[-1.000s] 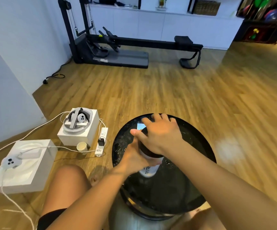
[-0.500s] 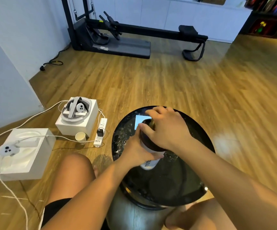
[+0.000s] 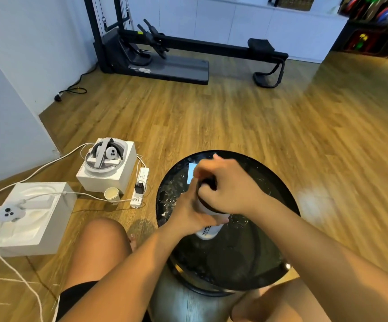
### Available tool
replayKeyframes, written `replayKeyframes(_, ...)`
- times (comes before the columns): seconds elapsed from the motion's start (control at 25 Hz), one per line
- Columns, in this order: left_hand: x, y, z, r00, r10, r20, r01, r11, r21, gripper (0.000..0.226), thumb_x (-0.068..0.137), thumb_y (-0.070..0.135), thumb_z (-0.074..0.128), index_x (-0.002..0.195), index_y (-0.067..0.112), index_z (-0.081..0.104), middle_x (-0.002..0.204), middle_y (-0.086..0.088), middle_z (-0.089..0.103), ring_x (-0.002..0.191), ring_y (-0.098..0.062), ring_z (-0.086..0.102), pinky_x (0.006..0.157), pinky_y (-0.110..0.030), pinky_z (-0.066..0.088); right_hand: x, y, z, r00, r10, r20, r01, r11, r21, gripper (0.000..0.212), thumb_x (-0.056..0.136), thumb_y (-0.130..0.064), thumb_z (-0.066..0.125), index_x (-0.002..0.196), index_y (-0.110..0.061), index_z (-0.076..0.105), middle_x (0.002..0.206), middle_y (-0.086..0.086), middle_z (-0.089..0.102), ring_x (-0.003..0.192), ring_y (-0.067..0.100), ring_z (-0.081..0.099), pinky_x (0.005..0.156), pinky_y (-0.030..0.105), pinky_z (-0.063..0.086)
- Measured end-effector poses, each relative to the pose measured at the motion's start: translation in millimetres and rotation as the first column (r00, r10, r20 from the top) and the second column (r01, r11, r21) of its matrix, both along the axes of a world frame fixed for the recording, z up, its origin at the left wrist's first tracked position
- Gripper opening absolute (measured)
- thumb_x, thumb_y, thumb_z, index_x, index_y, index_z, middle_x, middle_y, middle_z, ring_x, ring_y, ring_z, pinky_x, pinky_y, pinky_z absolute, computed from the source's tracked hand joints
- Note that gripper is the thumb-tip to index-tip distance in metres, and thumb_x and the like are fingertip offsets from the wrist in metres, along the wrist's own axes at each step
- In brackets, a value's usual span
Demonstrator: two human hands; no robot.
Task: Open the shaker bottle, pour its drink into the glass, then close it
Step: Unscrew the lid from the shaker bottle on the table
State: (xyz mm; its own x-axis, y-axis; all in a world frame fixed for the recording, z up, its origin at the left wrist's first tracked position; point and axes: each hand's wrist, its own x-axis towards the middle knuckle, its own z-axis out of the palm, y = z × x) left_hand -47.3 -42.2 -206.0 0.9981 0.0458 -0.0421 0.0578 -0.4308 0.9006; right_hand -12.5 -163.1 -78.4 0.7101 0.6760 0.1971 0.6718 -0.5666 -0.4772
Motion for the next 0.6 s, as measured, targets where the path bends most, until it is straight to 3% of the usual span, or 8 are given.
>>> replayKeyframes(0.04, 1, 0, 1, 1.0, 0.01, -0.003, -0.01, 1.0, 0.014, 0.091, 0.042, 0.062, 0.091, 0.111, 0.066, 0.032, 0.101, 0.035, 0.064, 0.093, 0.014, 0.063, 0.069, -0.011, 0.051, 4, -1, 0, 0.992, -0.083, 0.098, 0.086, 0.996, -0.037, 0.02, 0.082, -0.031, 0.057, 0.097, -0.019, 0.065, 0.089, -0.004, 0.066, 0.081, 0.018, 0.057, 0.105, 0.044, 0.037)
replayKeyframes(0.12, 2, 0, 4, 1.0, 0.008, -0.003, -0.008, 1.0, 0.028, 0.097, 0.041, 0.064, 0.09, 0.116, 0.059, 0.03, 0.101, 0.027, 0.062, 0.094, 0.009, 0.061, 0.074, -0.014, 0.05, 9, 2, -1, 0.937, -0.245, 0.25, 0.314, 0.903, -0.291, 0.045, 0.089, -0.054, 0.048, 0.116, -0.021, 0.061, 0.113, 0.001, 0.062, 0.101, 0.027, 0.055, 0.088, 0.042, 0.046)
replayKeyframes(0.16, 2, 1, 4, 1.0, 0.0, -0.003, 0.0, 1.0, 0.03, 0.103, 0.041, 0.065, 0.089, 0.124, 0.051, 0.031, 0.105, 0.024, 0.061, 0.096, 0.006, 0.06, 0.077, -0.018, 0.052, 8, 3, -6, 0.928, -0.263, 0.263, 0.347, 0.868, -0.355, 0.049, 0.09, -0.057, 0.043, 0.121, -0.022, 0.06, 0.119, 0.003, 0.058, 0.105, 0.029, 0.052, 0.084, 0.04, 0.046)
replayKeyframes(0.24, 2, 1, 4, 1.0, 0.001, 0.005, -0.002, 0.999, 0.038, 0.107, 0.041, 0.064, 0.09, 0.129, 0.042, 0.034, 0.111, 0.021, 0.062, 0.102, 0.001, 0.062, 0.082, -0.025, 0.055, 5, 0, -14, 0.953, -0.194, 0.231, 0.261, 0.915, -0.308, 0.039, 0.091, -0.043, 0.047, 0.118, -0.02, 0.062, 0.121, 0.005, 0.057, 0.102, 0.029, 0.051, 0.082, 0.038, 0.045)
replayKeyframes(0.4, 3, 3, 0, 1.0, -0.011, -0.008, 0.012, 0.999, 0.04, 0.1, 0.043, 0.058, 0.093, 0.124, 0.047, 0.035, 0.098, 0.031, 0.063, 0.093, 0.017, 0.062, 0.07, -0.007, 0.05, 7, -4, -3, 0.996, -0.021, 0.081, 0.032, 0.991, -0.133, 0.038, 0.076, -0.017, 0.055, 0.114, -0.018, 0.062, 0.105, -0.003, 0.066, 0.094, 0.021, 0.057, 0.105, 0.038, 0.035)
replayKeyframes(0.44, 3, 2, -2, 0.999, -0.027, -0.021, 0.028, 0.999, 0.043, 0.099, 0.046, 0.052, 0.093, 0.128, 0.038, 0.039, 0.095, 0.033, 0.062, 0.093, 0.017, 0.063, 0.069, -0.003, 0.047, 1, 1, -3, 0.998, 0.003, 0.057, 0.004, 0.992, -0.129, 0.041, 0.075, -0.02, 0.053, 0.115, -0.021, 0.061, 0.095, -0.005, 0.067, 0.091, 0.018, 0.057, 0.102, 0.035, 0.036)
replayKeyframes(0.52, 4, 3, -6, 0.998, -0.06, -0.037, 0.062, 0.997, 0.053, 0.091, 0.063, 0.033, 0.091, 0.137, 0.018, 0.041, 0.109, 0.028, 0.055, 0.113, 0.002, 0.062, 0.082, -0.002, 0.043, -15, 11, -8, 0.997, 0.046, 0.066, -0.039, 0.993, -0.108, 0.042, 0.076, -0.028, 0.05, 0.117, -0.023, 0.059, 0.075, -0.006, 0.063, 0.077, 0.016, 0.056, 0.076, 0.03, 0.042)
replayKeyframes(0.6, 7, 2, -6, 0.996, -0.085, -0.031, 0.086, 0.995, 0.053, 0.084, 0.072, 0.025, 0.084, 0.141, 0.008, 0.04, 0.122, 0.007, 0.057, 0.124, -0.022, 0.059, 0.093, -0.019, 0.045, -22, 11, -13, 0.997, 0.05, 0.057, -0.05, 0.999, -0.002, 0.038, 0.082, -0.033, 0.051, 0.117, -0.023, 0.06, 0.073, -0.004, 0.063, 0.072, 0.015, 0.057, 0.065, 0.032, 0.044)
